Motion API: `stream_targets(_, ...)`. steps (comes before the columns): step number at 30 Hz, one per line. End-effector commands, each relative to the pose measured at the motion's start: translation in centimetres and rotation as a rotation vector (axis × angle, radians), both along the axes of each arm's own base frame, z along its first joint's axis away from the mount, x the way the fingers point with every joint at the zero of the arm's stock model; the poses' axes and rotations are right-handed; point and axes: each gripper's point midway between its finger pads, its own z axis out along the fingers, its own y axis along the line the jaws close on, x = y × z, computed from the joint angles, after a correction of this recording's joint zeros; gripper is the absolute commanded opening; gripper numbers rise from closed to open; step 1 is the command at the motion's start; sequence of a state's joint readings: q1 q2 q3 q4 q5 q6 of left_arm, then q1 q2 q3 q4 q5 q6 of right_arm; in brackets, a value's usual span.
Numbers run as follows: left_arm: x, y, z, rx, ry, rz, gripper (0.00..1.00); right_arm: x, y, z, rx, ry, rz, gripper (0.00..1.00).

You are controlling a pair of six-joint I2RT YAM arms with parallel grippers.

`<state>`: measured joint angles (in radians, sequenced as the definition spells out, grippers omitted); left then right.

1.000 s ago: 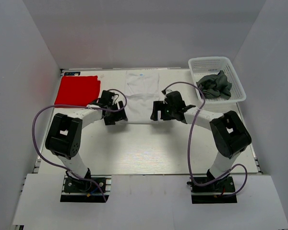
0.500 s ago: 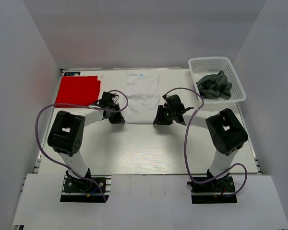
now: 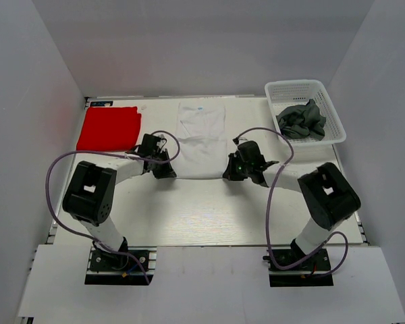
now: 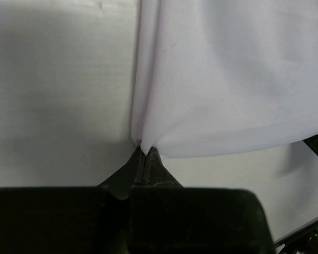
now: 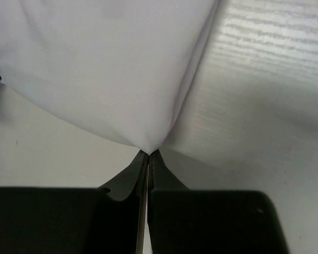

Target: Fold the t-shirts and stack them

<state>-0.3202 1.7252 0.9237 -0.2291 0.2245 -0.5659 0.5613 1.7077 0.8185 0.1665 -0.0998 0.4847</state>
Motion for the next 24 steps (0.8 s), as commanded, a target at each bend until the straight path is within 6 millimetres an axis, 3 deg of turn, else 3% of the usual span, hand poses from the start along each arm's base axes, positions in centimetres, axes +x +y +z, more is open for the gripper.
stream_targets(1, -1.5, -0.4, 3.3, -0.033, -0.077, -0.031, 0.00, -0.4, -0.1, 4.0, -0.005, -0.147, 0.054, 0.00)
stream_targets(2, -3.1, -0.9, 3.3, -0.061, -0.050, -0.065, 0.00, -1.7, -0.9, 3.0, -0.033, -0.113, 0.055, 0.00)
stream_targets(4, -4.6, -1.1, 4.5, -0.101, -0.039, -0.071, 0.00, -3.4, -0.8, 4.9, -0.013, -0.128, 0.080, 0.00)
stream_targets(6, -6.6, -1.6, 6.5, -0.137, -0.067, -0.114, 0.00, -6.4, -1.4, 5.0, -0.019, -0.070, 0.119, 0.00)
stream_targets(8, -8.5, -1.1, 7.2, -0.149, -0.038, -0.101, 0.00, -8.1, -1.7, 7.1, 0.013, -0.097, 0.139, 0.00)
stream_targets(9, -9.0, -1.3, 9.3, -0.168, -0.095, -0.115, 0.00, -9.0, -2.2, 6.9, -0.001, -0.078, 0.143, 0.00)
stream_targets(10, -9.7, -1.1, 10.0, -0.175, -0.092, -0.106, 0.00, -9.2, -2.4, 8.8, 0.032, -0.124, 0.135, 0.00)
stream_targets(11, -9.9, -1.0, 10.8, -0.183, -0.115, -0.108, 0.00, -9.6, -3.0, 9.0, 0.019, -0.113, 0.131, 0.00)
stream_targets(14, -11.1, -1.5, 13.9, -0.248, -0.191, -0.144, 0.00, -10.1, -3.2, 12.1, 0.059, -0.174, 0.144, 0.00)
stream_targets(16, -10.8, -1.2, 15.3, -0.243, -0.241, -0.140, 0.00, -10.0, -3.2, 13.9, 0.073, -0.206, 0.142, 0.00)
stream_targets(21, -9.7, -1.1, 17.9, -0.242, -0.333, -0.127, 0.00, -9.0, -3.0, 15.1, 0.065, -0.230, 0.137, 0.00)
stream_targets(24, -7.9, -0.3, 18.9, -0.200, -0.386, -0.057, 0.00, -8.0, -2.6, 15.6, 0.074, -0.257, 0.127, 0.00)
